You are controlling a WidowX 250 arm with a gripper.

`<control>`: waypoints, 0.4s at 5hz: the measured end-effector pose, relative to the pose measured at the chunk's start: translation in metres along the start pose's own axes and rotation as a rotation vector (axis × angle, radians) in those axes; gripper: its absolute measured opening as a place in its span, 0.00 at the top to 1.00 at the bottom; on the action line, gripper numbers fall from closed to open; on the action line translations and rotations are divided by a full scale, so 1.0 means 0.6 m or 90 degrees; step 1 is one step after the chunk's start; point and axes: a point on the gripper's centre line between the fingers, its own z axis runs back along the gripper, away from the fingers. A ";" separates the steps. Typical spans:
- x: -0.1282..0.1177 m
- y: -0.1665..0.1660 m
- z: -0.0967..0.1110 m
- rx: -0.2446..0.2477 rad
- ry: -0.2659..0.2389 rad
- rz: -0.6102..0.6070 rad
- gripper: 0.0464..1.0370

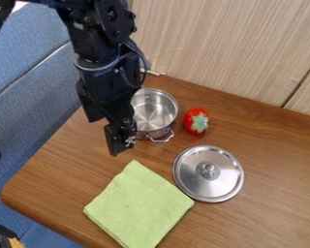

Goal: Moved the silver lit over the silver pot to close it

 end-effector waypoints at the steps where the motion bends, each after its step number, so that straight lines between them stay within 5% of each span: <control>1: -0.002 -0.002 -0.007 -0.005 0.008 0.004 0.04; 2: 0.023 -0.023 -0.028 -0.011 0.001 -0.021 0.04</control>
